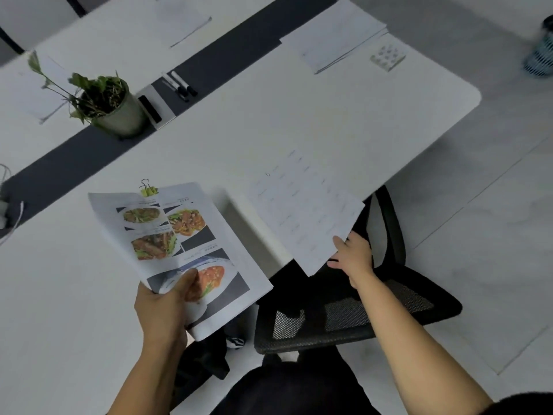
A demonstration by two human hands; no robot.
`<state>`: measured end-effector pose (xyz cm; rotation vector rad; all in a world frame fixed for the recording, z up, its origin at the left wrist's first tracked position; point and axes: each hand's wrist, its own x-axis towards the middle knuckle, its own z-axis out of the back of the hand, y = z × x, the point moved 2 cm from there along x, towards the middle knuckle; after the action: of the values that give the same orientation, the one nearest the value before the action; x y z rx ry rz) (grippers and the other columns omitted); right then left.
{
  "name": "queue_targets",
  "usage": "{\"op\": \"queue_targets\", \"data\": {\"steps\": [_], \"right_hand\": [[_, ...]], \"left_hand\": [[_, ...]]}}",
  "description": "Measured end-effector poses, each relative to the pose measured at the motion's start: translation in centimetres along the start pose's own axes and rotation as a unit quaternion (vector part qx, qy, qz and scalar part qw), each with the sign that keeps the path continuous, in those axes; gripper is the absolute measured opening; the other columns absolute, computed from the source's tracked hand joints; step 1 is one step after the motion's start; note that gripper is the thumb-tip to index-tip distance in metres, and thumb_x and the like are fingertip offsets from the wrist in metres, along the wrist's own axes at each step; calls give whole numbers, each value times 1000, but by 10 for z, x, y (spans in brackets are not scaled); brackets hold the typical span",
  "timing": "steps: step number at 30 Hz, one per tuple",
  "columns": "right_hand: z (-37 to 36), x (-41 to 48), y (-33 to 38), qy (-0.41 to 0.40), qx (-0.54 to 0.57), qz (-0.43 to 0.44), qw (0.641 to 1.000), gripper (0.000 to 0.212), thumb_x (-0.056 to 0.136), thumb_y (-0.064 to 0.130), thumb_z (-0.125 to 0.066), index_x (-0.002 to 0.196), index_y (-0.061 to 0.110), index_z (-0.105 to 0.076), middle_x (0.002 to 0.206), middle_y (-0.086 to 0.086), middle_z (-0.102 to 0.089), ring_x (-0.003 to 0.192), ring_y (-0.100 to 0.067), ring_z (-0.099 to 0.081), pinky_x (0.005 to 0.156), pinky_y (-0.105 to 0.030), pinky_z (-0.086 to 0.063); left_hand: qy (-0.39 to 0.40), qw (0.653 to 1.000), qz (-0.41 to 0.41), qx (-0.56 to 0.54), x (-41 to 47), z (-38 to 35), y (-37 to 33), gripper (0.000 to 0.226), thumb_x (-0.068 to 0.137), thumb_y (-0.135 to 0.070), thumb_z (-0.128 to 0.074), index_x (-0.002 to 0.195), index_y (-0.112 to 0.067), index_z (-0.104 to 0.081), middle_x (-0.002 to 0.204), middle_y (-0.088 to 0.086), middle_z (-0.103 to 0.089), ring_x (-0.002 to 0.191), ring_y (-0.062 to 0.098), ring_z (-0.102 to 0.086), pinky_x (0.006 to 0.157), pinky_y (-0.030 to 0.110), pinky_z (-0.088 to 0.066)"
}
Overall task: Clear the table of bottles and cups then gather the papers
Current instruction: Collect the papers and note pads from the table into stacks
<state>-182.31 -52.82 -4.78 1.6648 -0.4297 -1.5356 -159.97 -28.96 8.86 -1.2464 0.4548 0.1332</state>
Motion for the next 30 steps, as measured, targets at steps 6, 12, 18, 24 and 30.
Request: {"op": "queue_targets", "data": {"steps": [6,12,18,24,30], "right_hand": [[12,-120,22,-63,83,103,989,19,102,18,-53,105,29,-69,103,2,-74,86,-20,-73,62,-27,-58],[70,-222,0,-169,173,154,958,14,99,18,-60,109,18,-70,95,-1,-76,75,-19,-72,60,-29,-58],[146,-271,-11,-236,250,191,919,20,96,17,-63,115,12,-69,99,-7,-73,63,-12,-64,56,-26,-58],[225,-253,-8,-248,312,208,893,17,96,16,-62,111,19,-71,98,-2,-75,67,-14,-63,55,-25,-57],[342,-196,24,-218,321,195,901,20,98,16,-58,113,22,-70,98,-1,-78,75,-15,-72,55,-25,-56]], "left_hand": [[76,992,-92,-33,-33,22,-36,40,81,-28,-80,119,-23,-67,111,-3,-74,99,17,-71,89,46,-57],[152,975,-148,-70,-82,10,-32,37,85,-27,-77,119,-24,-63,110,-7,-72,97,10,-70,86,38,-56],[225,955,-184,-54,-147,-38,-34,31,85,-27,-77,113,-27,-64,106,-8,-73,96,10,-70,86,39,-55],[263,933,-240,-44,-212,-120,-52,31,85,-22,-76,114,-21,-63,104,-6,-73,95,10,-70,83,33,-54],[251,933,-251,-59,-288,-244,-51,33,86,-19,-75,114,-28,-62,105,-12,-73,95,6,-70,82,34,-55]]}}
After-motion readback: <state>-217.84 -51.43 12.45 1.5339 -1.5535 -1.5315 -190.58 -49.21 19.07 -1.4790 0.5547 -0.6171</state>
